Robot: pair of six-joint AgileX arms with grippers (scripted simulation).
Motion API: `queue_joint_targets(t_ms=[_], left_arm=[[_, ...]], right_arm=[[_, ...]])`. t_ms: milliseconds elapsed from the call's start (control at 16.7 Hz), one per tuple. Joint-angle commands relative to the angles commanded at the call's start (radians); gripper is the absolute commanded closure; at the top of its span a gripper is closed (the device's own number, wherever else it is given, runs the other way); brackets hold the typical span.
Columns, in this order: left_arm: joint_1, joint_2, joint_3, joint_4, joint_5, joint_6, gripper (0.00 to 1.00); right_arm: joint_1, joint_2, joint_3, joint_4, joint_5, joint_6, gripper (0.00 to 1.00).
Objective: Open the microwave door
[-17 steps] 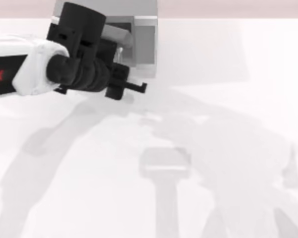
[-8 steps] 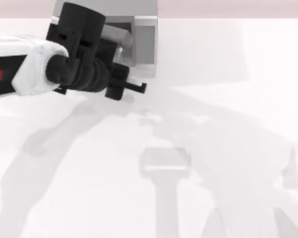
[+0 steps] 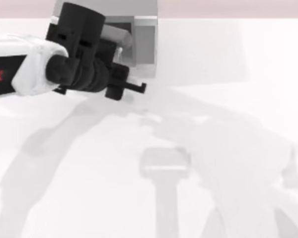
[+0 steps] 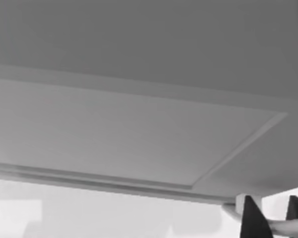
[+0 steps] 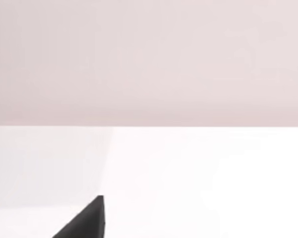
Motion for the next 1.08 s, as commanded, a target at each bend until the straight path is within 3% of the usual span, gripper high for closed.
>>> queue_joint_targets(t_ms=[1080], left_arm=[[0.031, -0.033, -0.041, 0.003, 0.067, 0.078, 1.00]], right_arm=[[0.000, 0.000, 0.000, 0.000, 0.000, 0.000, 0.00]])
